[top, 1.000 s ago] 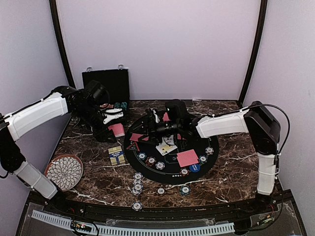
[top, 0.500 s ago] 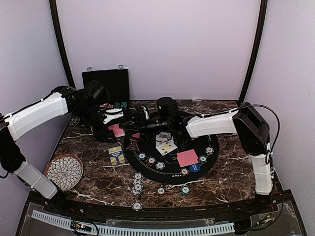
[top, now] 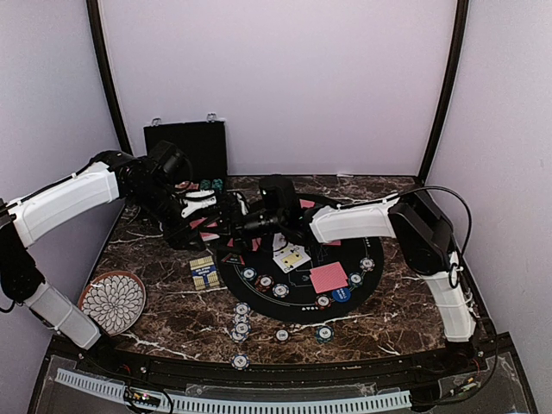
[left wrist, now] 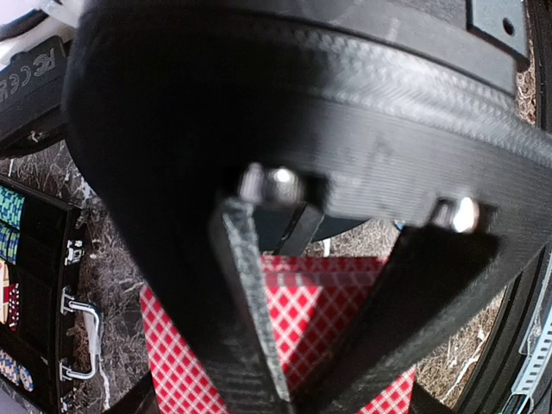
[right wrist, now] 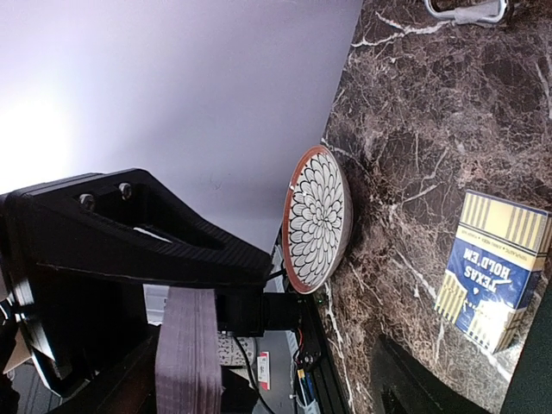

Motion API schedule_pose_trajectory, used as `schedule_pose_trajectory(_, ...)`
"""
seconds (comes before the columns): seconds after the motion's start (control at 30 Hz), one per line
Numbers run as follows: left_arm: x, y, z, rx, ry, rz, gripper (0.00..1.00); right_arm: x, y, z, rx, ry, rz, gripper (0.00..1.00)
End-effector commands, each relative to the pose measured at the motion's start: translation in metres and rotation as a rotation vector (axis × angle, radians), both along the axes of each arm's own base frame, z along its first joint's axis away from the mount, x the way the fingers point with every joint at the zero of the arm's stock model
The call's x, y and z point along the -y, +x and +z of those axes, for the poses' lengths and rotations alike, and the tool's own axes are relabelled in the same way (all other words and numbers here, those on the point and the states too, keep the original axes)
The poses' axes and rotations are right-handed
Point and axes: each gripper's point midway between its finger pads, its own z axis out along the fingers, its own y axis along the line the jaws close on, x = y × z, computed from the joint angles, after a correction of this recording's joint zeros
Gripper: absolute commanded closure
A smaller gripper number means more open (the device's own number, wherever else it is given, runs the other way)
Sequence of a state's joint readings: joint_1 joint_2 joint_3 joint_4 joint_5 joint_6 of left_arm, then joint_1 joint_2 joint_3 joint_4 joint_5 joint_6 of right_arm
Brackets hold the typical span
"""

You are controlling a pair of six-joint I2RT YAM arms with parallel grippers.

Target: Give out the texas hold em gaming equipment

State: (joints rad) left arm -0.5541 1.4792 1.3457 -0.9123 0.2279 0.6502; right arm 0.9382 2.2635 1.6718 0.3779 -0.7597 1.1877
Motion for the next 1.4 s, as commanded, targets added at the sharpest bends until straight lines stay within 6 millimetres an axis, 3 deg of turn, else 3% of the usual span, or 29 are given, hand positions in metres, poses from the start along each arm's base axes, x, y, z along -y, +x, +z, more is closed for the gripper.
schedule_pose_trajectory(0.0,0.004,0.001,0.012,0.024,-0.039,-0.005,1.00,0.002,0.003,-0.007,-0.012,-0.018,0.008,0.20)
schedule_pose_trajectory(0.13,0.002,0.000,0.011,0.026,-0.032,-0.003,1.00,0.021,0.015,-0.013,-0.024,-0.037,-0.029,0.23)
schedule_pose_trajectory(0.3,0.002,0.000,0.010,0.029,-0.031,-0.002,1.00,0.036,0.020,-0.005,-0.008,-0.034,-0.051,0.31)
schedule_pose_trajectory(0.93,-0.003,0.003,-0.002,0.030,0.008,0.009,1.00,0.049,0.009,0.049,-0.001,0.069,-0.056,0.77)
schedule_pose_trajectory(1.37,-0.005,0.003,-0.004,0.032,0.016,0.009,1.00,0.035,-0.002,0.047,-0.033,0.090,-0.009,0.80)
